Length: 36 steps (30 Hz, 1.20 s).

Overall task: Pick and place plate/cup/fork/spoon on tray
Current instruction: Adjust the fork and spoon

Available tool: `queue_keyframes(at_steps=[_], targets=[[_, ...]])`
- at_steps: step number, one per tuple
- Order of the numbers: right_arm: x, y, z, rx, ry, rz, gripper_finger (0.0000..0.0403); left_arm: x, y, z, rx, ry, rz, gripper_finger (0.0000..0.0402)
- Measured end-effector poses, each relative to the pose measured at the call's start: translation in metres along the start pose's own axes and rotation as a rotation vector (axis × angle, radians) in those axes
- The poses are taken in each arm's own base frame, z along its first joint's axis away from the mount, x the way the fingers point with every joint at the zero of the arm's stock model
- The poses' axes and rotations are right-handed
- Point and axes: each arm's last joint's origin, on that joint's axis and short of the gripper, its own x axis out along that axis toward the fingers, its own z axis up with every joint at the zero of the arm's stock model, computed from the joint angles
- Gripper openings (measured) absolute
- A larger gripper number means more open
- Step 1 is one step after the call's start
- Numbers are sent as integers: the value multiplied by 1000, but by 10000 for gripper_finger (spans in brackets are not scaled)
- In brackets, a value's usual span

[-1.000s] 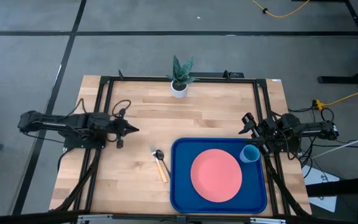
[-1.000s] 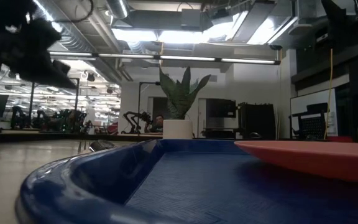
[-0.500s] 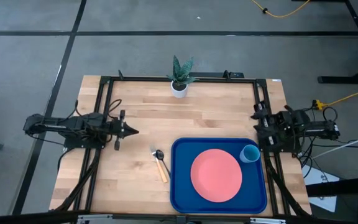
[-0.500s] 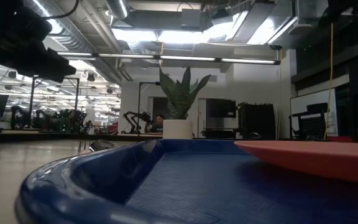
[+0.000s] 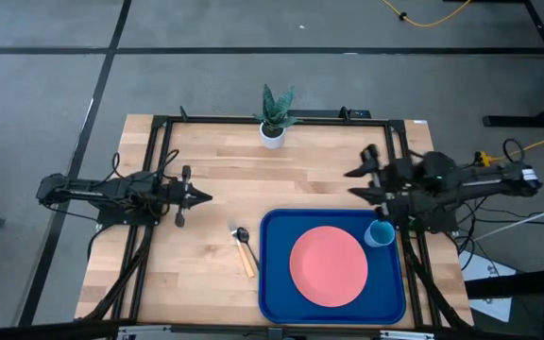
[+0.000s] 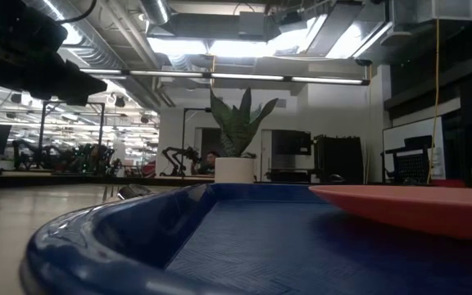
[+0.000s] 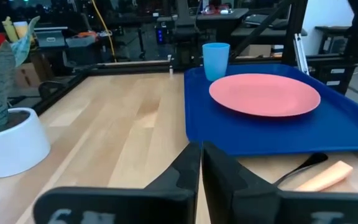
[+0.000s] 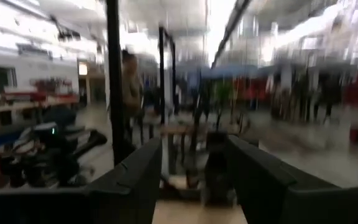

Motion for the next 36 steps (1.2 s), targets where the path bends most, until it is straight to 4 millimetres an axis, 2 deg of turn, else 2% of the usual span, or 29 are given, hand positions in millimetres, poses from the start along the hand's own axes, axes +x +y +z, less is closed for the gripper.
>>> queue_keyframes(at_steps=[10,14,16,21,27,36], targets=[[85,-6,26,75,397,-29,182,0,0,0,-1,-1,1,14],[108,-8,25,104,541,-45,182,0,0,0,-1,-2,0,14],[119,-9,22,143,559,-57,182,-1,0,1,-2,-15,-2,14],[140,-11,0,182,629,-73,182,-4,0,4,-4,-60,3,14],[158,-5,-30,300,699,-43,182,-5,0,6,-5,-81,3,14],[198,12,-72,304,566,27,182,-5,0,6,-5,-80,3,14]])
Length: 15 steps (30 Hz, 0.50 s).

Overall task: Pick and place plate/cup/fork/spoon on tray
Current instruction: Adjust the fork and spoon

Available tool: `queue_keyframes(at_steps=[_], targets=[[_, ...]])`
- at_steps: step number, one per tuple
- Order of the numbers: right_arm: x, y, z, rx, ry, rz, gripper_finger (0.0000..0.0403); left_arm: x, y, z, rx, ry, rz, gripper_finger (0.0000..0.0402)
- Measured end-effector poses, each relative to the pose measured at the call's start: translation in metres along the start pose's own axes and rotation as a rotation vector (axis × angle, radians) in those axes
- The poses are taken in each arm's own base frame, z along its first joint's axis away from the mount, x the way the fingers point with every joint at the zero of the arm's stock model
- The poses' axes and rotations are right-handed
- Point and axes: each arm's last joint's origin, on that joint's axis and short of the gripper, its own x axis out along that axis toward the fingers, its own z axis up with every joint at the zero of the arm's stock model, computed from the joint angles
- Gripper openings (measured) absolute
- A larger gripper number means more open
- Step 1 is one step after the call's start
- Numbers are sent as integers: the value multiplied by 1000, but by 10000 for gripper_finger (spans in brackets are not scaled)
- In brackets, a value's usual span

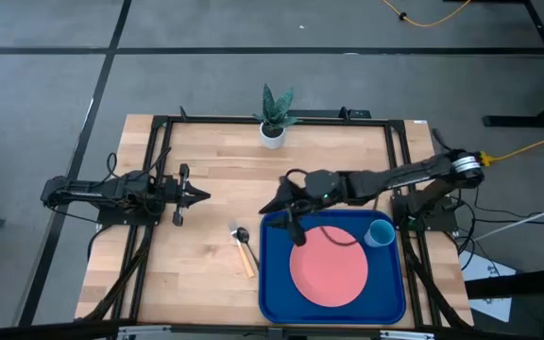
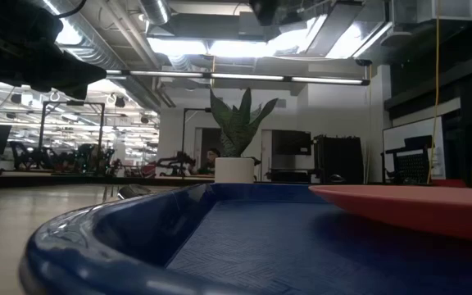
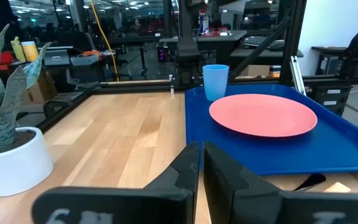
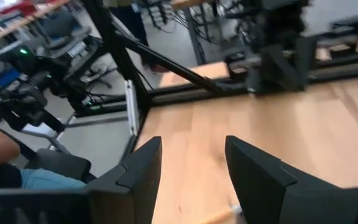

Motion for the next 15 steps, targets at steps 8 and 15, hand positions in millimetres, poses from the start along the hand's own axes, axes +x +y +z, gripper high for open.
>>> queue_keyframes(at_steps=[8,15], targets=[[57,-8,-35,29,-45,-59,182,0,0,0,0,1,0,14],[100,-14,-39,203,158,-270,182,0,0,0,0,1,0,14]])
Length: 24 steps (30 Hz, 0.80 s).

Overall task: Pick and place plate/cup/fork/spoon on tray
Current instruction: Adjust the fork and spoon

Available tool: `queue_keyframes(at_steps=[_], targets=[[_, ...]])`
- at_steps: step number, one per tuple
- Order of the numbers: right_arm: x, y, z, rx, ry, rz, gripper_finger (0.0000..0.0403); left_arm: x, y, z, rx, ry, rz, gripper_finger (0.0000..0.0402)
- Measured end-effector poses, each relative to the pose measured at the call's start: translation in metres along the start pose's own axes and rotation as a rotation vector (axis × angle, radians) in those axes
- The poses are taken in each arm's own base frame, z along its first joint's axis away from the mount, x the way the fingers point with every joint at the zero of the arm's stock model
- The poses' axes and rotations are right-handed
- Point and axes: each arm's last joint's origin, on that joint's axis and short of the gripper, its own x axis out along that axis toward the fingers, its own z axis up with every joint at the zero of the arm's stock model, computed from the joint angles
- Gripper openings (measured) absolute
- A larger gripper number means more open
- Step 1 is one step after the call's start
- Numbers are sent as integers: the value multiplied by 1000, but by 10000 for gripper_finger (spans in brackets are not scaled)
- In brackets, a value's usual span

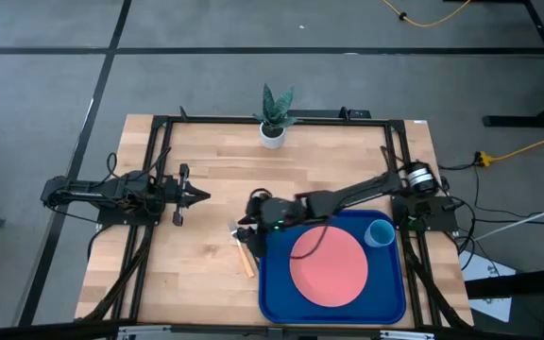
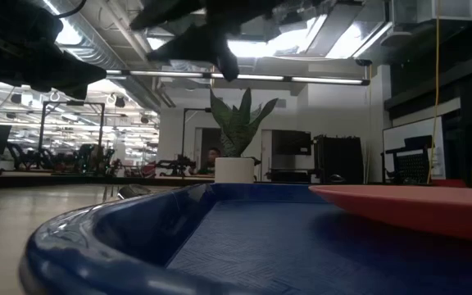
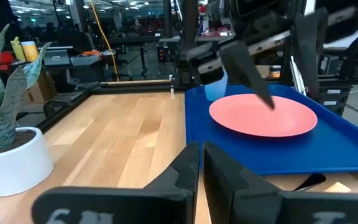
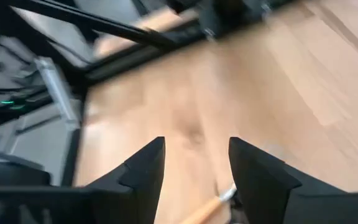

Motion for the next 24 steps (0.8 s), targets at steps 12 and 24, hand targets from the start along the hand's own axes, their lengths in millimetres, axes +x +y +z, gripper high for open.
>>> queue_keyframes(at_steps=[12,24], targets=[[36,23,5,103,169,-302,182,0,0,0,0,0,0,14],[56,20,-35,365,300,-390,182,0,0,0,0,0,0,14]])
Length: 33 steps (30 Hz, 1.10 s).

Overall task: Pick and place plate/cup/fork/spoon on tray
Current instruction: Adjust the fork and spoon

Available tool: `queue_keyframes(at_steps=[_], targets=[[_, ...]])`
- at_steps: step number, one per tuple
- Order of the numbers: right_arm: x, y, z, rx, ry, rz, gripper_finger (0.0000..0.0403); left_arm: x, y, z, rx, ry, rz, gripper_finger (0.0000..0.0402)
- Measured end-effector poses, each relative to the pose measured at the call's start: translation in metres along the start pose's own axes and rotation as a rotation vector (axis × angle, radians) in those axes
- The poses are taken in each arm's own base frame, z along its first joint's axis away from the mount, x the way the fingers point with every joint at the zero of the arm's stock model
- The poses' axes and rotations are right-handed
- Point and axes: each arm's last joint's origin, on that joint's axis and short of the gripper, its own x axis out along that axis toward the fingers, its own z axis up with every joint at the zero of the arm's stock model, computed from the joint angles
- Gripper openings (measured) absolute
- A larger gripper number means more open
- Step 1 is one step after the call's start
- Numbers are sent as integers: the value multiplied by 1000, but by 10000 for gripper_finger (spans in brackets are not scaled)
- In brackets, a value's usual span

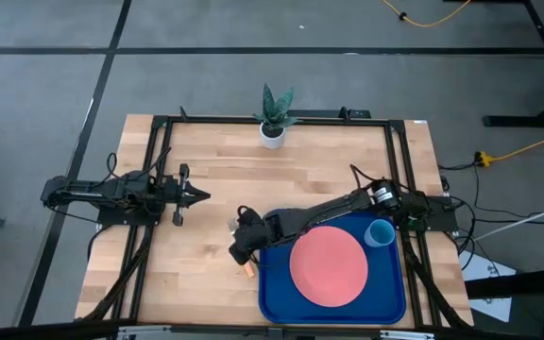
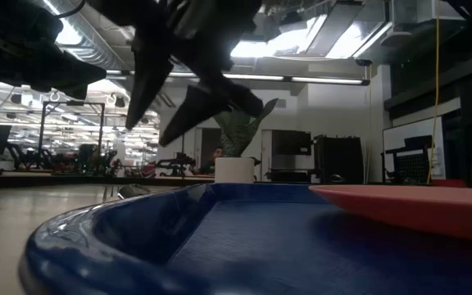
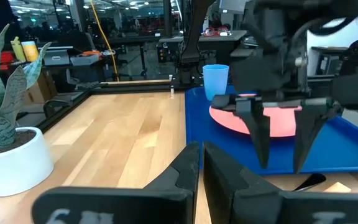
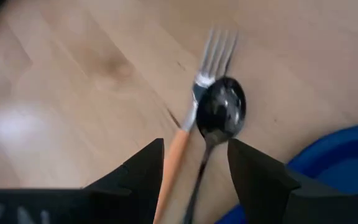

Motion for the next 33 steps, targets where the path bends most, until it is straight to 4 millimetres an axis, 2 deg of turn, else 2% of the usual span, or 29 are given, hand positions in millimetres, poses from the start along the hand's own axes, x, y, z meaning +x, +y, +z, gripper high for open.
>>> queue_keyframes(at_steps=[4,9,19,21,25,29,33], targets=[[7,-3,1,9,49,14,182,0,0,0,0,0,0,14],[4,-2,4,11,57,17,182,0,0,0,0,0,0,14],[-42,32,19,-84,-65,23,182,0,0,0,0,0,0,14],[-35,36,19,-82,-59,12,182,0,0,0,0,0,0,14],[-9,37,13,-91,-36,-18,182,0,0,0,0,0,0,14],[-10,35,15,-42,-16,-19,182,0,0,0,0,1,1,14],[-9,26,8,38,60,-100,182,0,0,0,0,1,1,14]])
